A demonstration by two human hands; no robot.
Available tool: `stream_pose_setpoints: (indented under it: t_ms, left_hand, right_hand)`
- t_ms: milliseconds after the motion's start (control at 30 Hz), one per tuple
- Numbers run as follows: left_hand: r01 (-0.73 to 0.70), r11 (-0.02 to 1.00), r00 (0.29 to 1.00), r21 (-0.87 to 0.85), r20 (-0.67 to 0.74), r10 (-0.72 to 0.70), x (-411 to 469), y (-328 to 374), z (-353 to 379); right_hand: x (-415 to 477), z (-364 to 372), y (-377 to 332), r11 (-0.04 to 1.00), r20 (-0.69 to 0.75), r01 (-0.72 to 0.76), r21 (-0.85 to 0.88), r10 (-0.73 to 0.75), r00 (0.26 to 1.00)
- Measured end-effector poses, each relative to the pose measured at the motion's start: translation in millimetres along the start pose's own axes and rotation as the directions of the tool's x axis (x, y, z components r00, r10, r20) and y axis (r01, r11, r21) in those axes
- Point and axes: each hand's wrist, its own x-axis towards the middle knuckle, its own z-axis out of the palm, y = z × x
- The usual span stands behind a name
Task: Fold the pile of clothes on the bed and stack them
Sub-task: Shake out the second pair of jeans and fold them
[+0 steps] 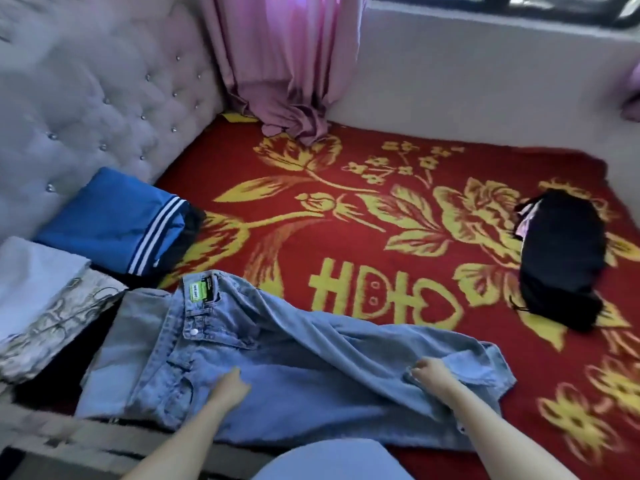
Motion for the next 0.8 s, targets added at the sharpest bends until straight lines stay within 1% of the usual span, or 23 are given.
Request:
stream_pose_setpoints:
  t_ms: [67,133,233,400,533,600,700,800]
  left_hand:
    - [-0.083,0.992,0.995,0.094,0.055,0.078,6,29,10]
    - [-0.138,0.979,0.987,0.151,0.099,0.124,9,55,22]
    - [-0.229,0.944,0.966,0.237,0.174,0.191,11,88,41]
    - [-0.313,0.889,0.936,0.335,0.265,0.230,21,121,75]
    - [-0.354,0.787,0.927,0.506,0.299,0.225,31,138,100]
    - [-0.368,0.778,0.925,0.509,0.290,0.247,39,147,111]
    - [-0.388,0.773,0.919,0.502,0.275,0.283,55,163,126]
    - [-0.402,0.753,0.907,0.521,0.339,0.250,67,168,133]
  right_hand:
    - [-6,4,28,0.999,-0.014,-0.041,0.027,0.041,0.999]
    - [-13,13,53,0.992,-0.019,-0.090,0.088,0.092,0.996]
    - [-17,25,83,0.979,0.009,-0.165,0.119,0.165,0.986]
    - [-7,36,122,0.961,0.037,-0.247,0.127,0.244,0.969]
    - [18,39,137,0.962,0.090,-0.246,0.114,0.237,0.967]
    - [33,42,142,0.961,0.067,-0.248,0.123,0.241,0.968]
    - [57,48,150,0.960,-0.015,-0.248,0.131,0.252,0.968]
    - [73,55,150,0.966,-0.025,-0.245,0.081,0.247,0.969]
